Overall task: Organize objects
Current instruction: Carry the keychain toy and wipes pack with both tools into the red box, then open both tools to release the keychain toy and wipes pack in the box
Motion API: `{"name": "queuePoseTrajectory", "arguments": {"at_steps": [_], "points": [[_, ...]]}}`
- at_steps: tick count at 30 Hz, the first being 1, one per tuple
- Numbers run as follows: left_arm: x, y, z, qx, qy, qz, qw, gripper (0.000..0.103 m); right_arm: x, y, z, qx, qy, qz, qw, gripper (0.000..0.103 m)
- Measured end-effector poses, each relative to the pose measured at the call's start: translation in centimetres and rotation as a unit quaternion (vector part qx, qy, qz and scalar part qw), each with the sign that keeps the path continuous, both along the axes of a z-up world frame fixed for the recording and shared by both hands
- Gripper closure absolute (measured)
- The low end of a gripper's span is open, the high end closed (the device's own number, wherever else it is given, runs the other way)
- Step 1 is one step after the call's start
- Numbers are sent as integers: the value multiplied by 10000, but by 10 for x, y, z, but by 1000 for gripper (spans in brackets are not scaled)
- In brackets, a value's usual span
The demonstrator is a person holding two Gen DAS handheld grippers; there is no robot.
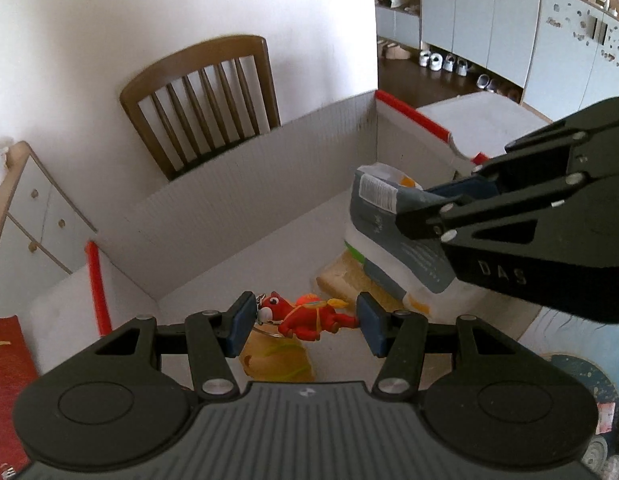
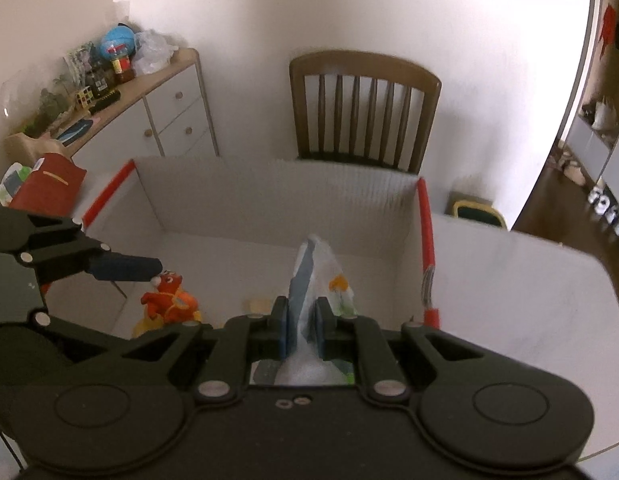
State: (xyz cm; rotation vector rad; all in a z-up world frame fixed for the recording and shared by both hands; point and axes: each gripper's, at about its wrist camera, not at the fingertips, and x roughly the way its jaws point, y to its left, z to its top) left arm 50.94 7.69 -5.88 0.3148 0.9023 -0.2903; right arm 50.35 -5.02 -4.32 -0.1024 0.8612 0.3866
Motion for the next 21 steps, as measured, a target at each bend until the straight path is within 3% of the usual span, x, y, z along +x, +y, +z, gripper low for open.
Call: {"name": "queuePoseTrajectory", "arguments": {"at_steps": [9, 14, 17, 21], "points": [[10, 3, -17, -51, 200, 44, 9998, 49, -2, 1, -15, -72, 76, 11, 9999, 81], [9, 7, -23, -96, 283, 108, 9995, 48, -2, -1, -13, 15, 45, -1, 10000, 68], [6, 8, -22, -168, 251, 113, 9995, 40, -5, 1, -10, 18, -8, 20, 10000, 60], [1, 10, -15, -265, 157, 150, 9994, 40, -9, 1, -4, -4, -84, 40, 10000, 55]]}}
